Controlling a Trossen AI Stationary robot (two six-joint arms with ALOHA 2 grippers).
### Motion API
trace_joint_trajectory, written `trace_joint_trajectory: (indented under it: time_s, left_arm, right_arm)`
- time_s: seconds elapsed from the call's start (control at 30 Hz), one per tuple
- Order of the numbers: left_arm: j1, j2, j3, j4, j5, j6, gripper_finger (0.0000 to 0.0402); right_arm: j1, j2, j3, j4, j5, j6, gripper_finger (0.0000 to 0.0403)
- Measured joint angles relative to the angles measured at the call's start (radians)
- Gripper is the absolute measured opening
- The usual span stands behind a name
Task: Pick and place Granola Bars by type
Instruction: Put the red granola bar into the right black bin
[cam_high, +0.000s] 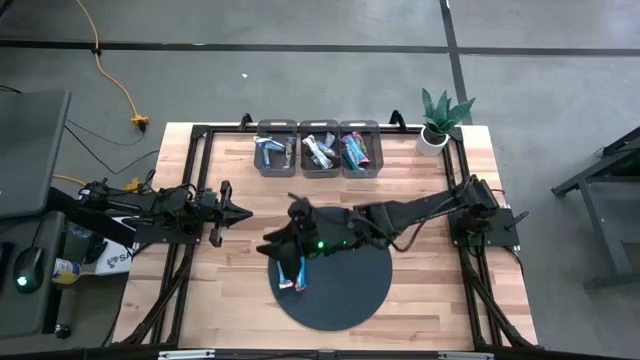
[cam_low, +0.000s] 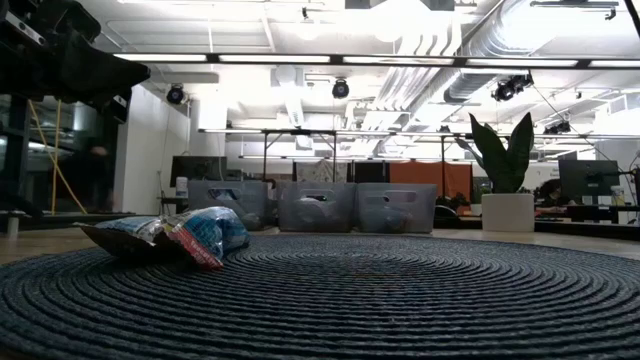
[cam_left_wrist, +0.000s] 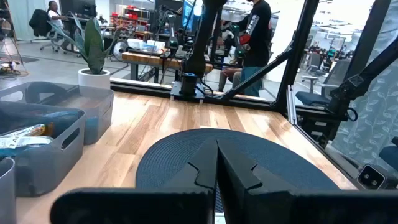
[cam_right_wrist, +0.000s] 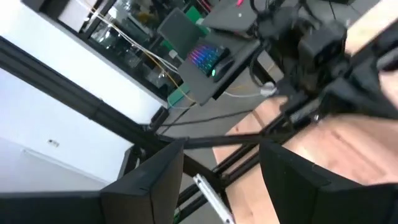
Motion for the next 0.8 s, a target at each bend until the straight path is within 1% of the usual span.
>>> trace_joint_trajectory:
  time_s: [0.13,0.3,0.4,0.53,0.63,0.8]
  left_arm:
    - [0.000,0.000,0.000,0.000,0.000,0.000,0.0001]
    - [0.000,0.000,0.000,0.000,0.000,0.000,0.0001]
    - [0.000,0.000,0.000,0.000,0.000,0.000,0.0001]
    - [0.000,0.000,0.000,0.000,0.000,0.000,0.0001]
    - [0.000,0.000,0.000,0.000,0.000,0.000,0.0001]
    - [0.000,0.000,0.000,0.000,0.000,0.000,0.0001]
  right_arm:
    - [0.020,0.047,0.000,0.015,-0.026,0.070,0.0195]
    - [0.025,0.118,0.000,-0.026,-0.131,0.185,0.0195]
    - [0.031,0.151,0.000,-0.131,-0.174,0.254,0.0195]
    - [0.031,0.179,0.000,-0.324,-0.208,0.346,0.0195]
    - [0.030,0.197,0.000,-0.440,-0.241,0.384,0.0195]
    - [0.030,0.232,0.000,-0.493,-0.250,0.385,0.0195]
